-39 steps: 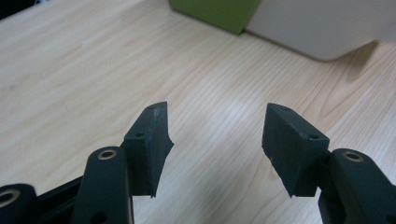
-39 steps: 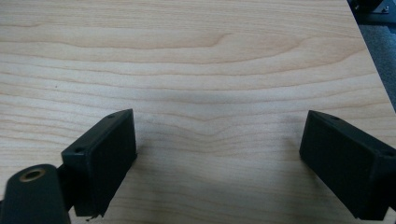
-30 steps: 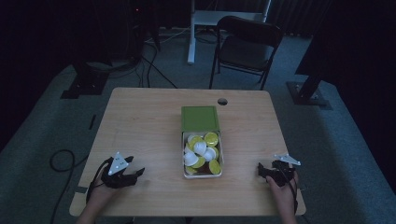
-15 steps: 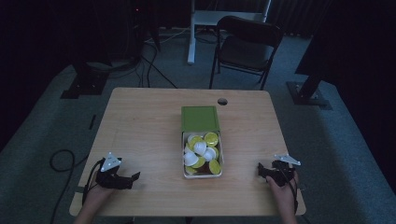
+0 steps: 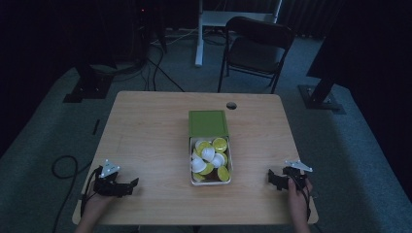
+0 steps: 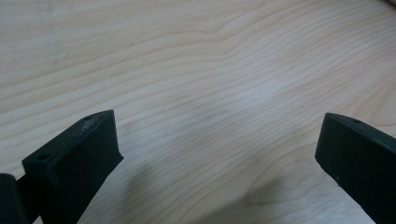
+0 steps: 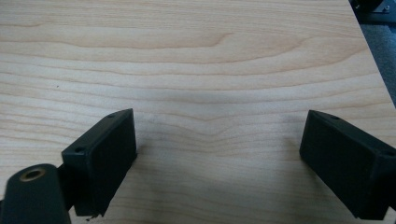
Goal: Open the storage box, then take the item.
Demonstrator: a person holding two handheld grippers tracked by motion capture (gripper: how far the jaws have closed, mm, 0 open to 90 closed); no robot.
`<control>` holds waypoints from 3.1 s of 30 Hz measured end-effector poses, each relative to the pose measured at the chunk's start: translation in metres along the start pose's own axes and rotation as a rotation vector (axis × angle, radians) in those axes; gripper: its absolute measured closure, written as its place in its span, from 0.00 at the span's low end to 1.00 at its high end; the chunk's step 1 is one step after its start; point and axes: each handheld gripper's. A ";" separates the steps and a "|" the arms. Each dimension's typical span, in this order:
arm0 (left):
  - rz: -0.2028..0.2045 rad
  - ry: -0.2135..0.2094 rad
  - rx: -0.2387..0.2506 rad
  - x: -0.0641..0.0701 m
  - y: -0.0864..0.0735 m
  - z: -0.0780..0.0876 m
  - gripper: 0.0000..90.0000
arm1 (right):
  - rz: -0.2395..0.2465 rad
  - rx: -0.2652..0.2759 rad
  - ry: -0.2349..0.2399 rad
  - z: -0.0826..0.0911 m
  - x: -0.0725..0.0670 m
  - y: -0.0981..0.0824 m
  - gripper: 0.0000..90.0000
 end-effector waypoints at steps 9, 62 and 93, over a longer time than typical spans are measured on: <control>0.083 0.102 -0.041 -0.012 -0.006 -0.001 0.00 | 0.027 -0.006 0.026 -0.002 -0.003 0.002 0.11; 0.122 0.135 -0.093 -0.006 -0.001 -0.016 0.00 | -0.043 0.059 0.072 0.038 -0.069 0.025 0.11; 0.119 0.135 -0.095 -0.006 -0.001 -0.016 0.00 | 0.019 0.192 0.288 0.087 -0.160 0.054 0.11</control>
Point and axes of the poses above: each handheld gripper's, and its own axes: z roughly backward along the jaws, y roughly out of its top, x roughly to its right, and after that the axes turned 8 degrees about -z, right-handed
